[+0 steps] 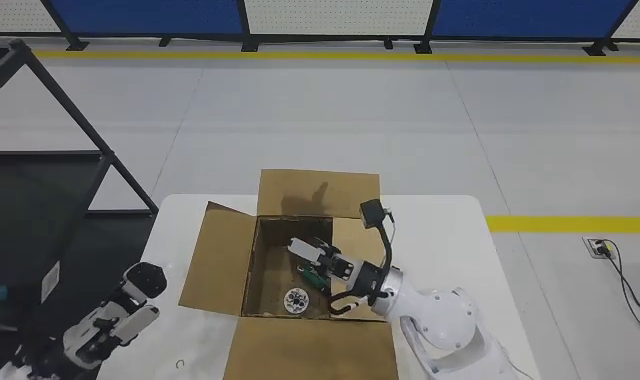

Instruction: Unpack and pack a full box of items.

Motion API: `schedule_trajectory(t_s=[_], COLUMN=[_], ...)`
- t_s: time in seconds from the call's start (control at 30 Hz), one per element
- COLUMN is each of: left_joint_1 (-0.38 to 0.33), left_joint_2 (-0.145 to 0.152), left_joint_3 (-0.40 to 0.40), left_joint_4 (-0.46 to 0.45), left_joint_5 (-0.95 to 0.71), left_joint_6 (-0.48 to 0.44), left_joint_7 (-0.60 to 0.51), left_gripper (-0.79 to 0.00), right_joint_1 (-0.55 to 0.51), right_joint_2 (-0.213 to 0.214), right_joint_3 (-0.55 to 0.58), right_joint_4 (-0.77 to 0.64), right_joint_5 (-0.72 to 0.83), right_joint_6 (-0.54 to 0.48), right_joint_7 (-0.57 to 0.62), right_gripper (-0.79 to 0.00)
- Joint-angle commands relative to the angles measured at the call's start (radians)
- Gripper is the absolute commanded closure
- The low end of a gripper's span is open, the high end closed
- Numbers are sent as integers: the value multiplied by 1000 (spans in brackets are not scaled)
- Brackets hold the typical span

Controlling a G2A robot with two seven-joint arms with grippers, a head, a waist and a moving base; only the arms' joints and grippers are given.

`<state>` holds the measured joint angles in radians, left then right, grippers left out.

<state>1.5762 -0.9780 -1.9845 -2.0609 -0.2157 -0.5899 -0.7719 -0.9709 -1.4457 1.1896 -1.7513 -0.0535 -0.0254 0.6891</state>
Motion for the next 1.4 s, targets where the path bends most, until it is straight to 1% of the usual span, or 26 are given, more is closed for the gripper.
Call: schedule_trajectory(t_s=[0.0, 0.53, 0.63, 0.77, 0.8, 0.87, 1.37], left_joint_1=[-10, -11, -37, -105, -129, -147, -147], left_joint_2=[3, 2, 6, 15, 19, 21, 21], left_joint_3=[7, 13, 51, 100, 117, 127, 127], left_joint_4=[-2, -7, -12, 27, 42, 53, 53], left_joint_5=[-1, -5, -34, -89, -98, -99, -99], left_joint_6=[12, 21, 65, 131, 153, 173, 173], left_joint_7=[-30, -26, -53, -126, -160, -185, -185], left_gripper=[-785, -785, -785, -785, -785, -785, -785], right_joint_1=[-15, -23, -57, -121, -145, -171, -171], right_joint_2=[2, 2, 8, 20, 23, 28, 28], right_joint_3=[6, 5, 25, 94, 115, 135, 135], right_joint_4=[-13, -14, -30, -80, -99, -123, -123], right_joint_5=[-4, 0, 4, 24, 34, 32, 32], right_joint_6=[6, 3, -14, -37, -45, -47, -47], right_joint_7=[-3, -11, -31, -52, -53, -54, -54], right_gripper=[-785, -785, -785, -785, -785, -785, -785])
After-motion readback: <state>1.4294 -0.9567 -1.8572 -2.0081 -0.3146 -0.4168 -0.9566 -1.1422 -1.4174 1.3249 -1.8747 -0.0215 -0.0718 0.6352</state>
